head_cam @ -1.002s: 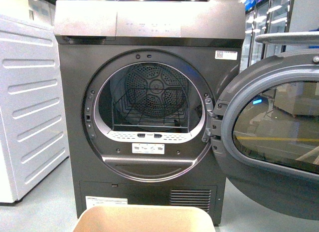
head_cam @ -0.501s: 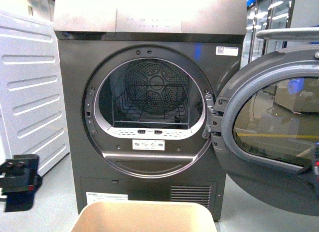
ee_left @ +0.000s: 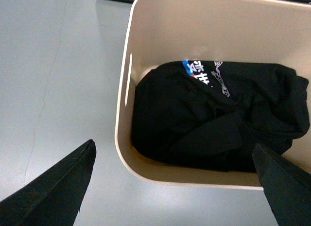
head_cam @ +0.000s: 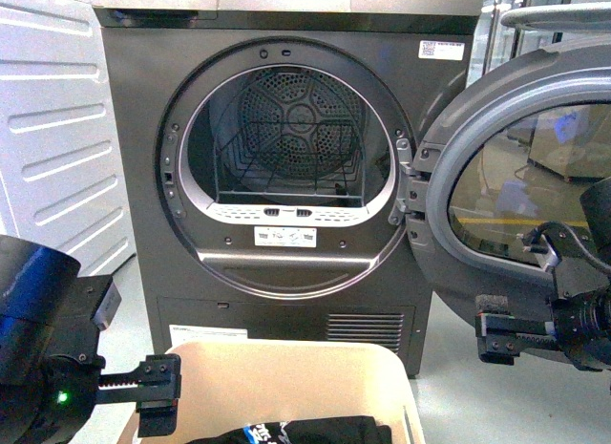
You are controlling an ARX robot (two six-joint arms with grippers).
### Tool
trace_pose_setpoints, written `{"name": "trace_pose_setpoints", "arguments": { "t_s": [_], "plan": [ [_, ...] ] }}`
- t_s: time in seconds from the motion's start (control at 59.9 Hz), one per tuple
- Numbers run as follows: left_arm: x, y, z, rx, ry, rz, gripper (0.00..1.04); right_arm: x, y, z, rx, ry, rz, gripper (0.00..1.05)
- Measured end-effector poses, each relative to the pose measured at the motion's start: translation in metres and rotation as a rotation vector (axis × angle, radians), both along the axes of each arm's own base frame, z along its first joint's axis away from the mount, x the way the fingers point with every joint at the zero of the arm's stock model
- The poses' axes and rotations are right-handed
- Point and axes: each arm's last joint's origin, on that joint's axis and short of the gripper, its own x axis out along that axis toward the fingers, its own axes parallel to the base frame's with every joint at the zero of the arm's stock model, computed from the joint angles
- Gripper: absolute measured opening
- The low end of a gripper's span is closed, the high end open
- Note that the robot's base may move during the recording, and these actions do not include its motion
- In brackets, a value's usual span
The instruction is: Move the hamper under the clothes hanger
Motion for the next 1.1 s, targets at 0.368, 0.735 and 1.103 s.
{"name": "trace_pose_setpoints", "arguments": {
  "t_s": [0.368, 0.735, 1.103],
  "plan": [
    [0.005, 0.024, -0.032, -0.016, 0.04, 0.078, 0.98, 0.02, 0.019, -0.037, -0.014, 0.081, 0.031, 0.97],
    [0.029, 0.037, -0.047, -0.044, 0.034, 0.097, 0.98, 0.04, 0.039, -0.064, -0.033, 0.136, 0.059, 0.97],
    [0.071, 0.014, -0.069, -0.014, 0.052, 0.006, 0.98, 0.054, 0.074, -0.078, -0.041, 0.168, 0.127, 0.97]
  ]
}}
